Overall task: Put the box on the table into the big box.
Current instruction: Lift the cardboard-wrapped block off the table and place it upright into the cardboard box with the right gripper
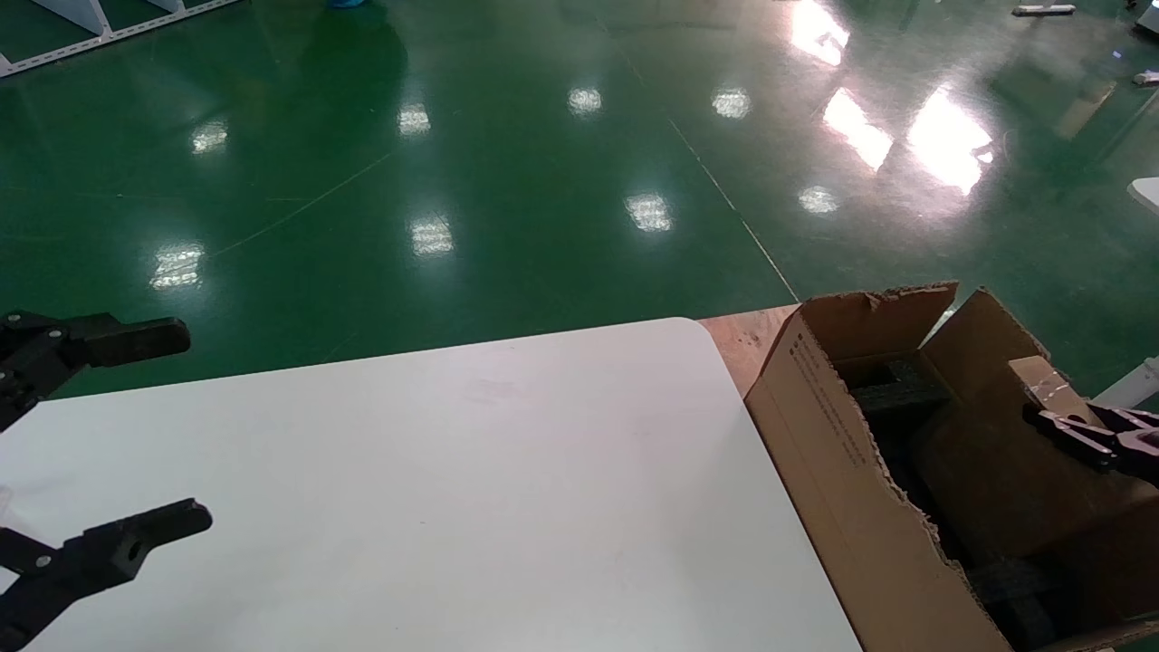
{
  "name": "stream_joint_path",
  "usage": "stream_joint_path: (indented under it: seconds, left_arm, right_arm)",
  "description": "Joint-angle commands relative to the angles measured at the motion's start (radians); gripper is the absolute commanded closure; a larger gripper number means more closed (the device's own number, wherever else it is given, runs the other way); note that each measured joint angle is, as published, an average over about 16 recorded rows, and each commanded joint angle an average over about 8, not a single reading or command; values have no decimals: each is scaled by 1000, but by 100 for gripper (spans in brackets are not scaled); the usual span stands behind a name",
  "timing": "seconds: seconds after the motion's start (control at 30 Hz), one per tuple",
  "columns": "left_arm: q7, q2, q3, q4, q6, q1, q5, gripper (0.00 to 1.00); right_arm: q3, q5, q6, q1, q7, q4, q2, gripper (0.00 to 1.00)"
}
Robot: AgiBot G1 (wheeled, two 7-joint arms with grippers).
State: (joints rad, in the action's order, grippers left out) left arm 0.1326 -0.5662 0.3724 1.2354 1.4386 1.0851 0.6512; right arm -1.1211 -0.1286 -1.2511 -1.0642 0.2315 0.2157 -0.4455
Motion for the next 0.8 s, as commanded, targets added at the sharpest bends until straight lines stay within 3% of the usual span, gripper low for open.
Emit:
stream_joint_path:
  seconds: [0.03, 0.53, 0.6, 0.8]
  left_arm:
    - [0, 0, 0, 0, 0, 0, 0, 0]
    - [0, 0, 0, 0, 0, 0, 0, 0]
    - [0, 0, 0, 0, 0, 0, 0, 0]
    - [0, 0, 0, 0, 0, 0, 0, 0]
  right_arm:
    - [-2, -3, 2, 0, 1, 6, -5, 100]
    - [-11, -17, -8, 5, -5, 46, -25, 98]
    - [-13, -20, -10, 3, -7, 50, -26, 84]
    - [-19, -27, -18, -5, -13, 57, -29, 10]
